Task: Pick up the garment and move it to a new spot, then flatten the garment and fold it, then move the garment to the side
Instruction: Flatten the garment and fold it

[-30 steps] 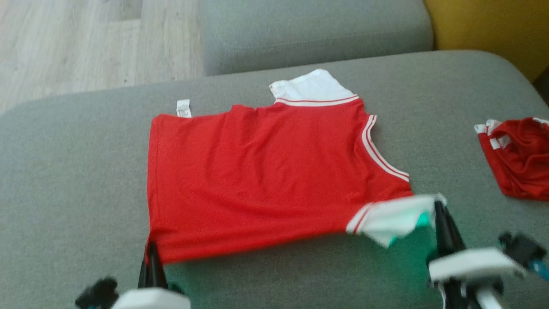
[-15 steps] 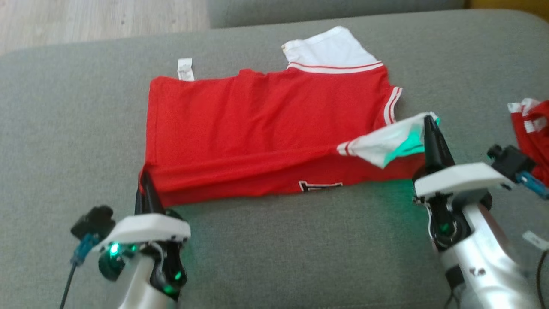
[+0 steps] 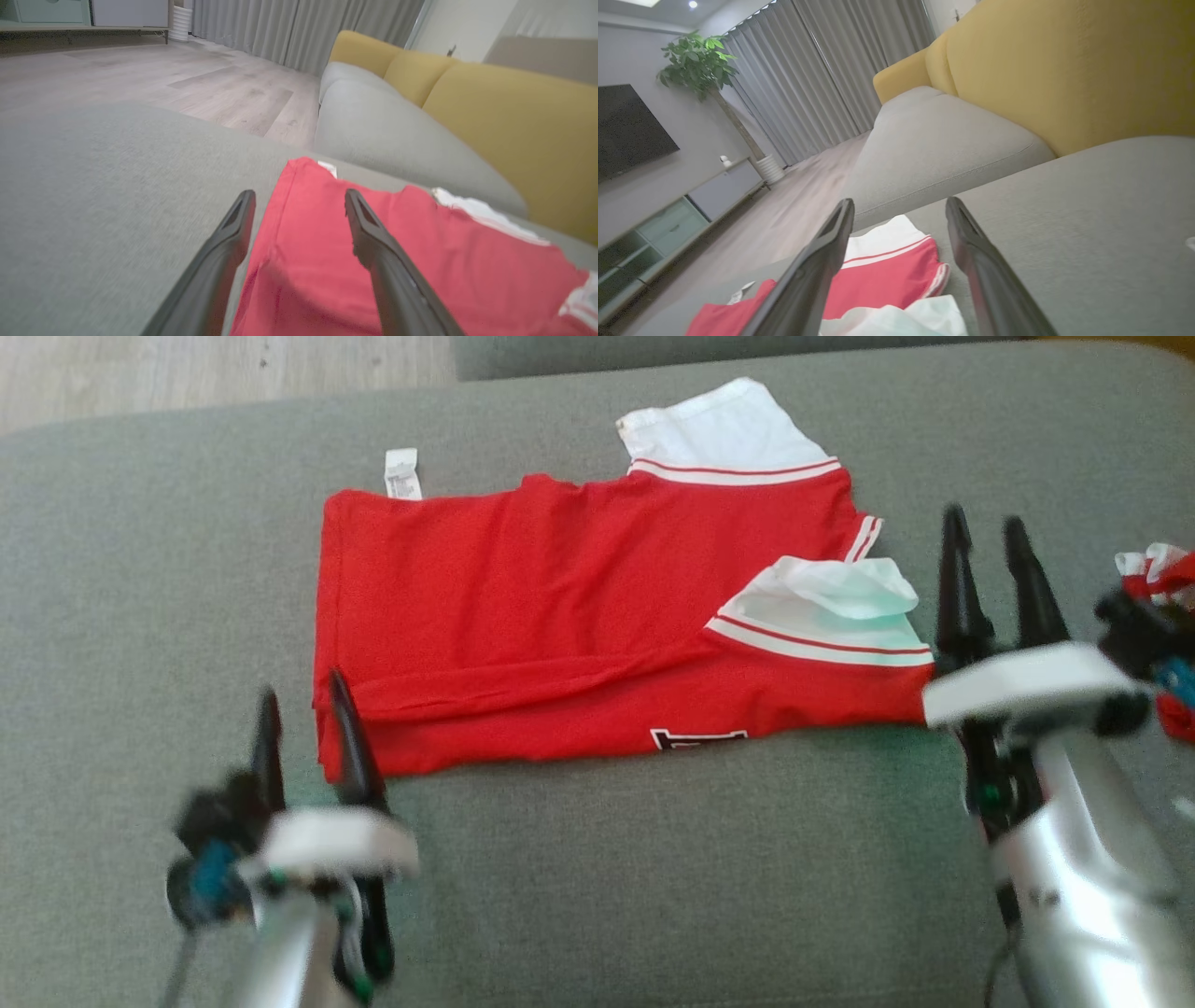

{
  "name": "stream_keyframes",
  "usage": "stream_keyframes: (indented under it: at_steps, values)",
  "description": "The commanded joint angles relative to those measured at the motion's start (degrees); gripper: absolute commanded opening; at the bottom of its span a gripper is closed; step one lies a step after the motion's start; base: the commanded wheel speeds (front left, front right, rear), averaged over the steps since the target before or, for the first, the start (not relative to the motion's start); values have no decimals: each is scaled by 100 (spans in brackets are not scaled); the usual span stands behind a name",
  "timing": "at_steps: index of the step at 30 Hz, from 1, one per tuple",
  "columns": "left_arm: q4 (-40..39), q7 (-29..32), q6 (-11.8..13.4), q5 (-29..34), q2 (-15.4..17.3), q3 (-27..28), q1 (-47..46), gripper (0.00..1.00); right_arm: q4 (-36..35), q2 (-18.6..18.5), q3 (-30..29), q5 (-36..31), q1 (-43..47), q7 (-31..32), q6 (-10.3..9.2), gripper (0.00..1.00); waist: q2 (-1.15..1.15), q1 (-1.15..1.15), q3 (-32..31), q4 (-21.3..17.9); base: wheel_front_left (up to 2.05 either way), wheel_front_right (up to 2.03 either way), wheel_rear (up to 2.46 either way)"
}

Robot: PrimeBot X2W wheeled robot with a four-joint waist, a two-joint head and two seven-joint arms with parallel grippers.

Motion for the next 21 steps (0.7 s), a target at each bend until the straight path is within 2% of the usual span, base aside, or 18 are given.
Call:
stream_keyframes:
  at_steps: [1, 5, 10, 21]
  values:
    - [-200, -36, 74, 493, 85, 121, 253, 100, -317, 39, -67, -477, 330, -61, -4, 100, 0, 0, -94, -20, 0, 0, 0]
    - [-251, -36, 178, 1358, 85, 73, 695, 100, -655, 136, -299, -1544, 943, -62, -4, 100, 0, 0, -274, -33, 0, 0, 0]
    - [-189, -36, 229, 1838, 85, 66, 1091, 100, -797, 267, -404, -2228, 1554, -62, -4, 100, 0, 0, -537, -32, 0, 0, 0]
    - [-87, -36, 203, 1980, 85, 119, 1570, 100, -800, 382, -427, -2516, 2178, -63, -4, 100, 0, 0, -899, -82, 0, 0, 0]
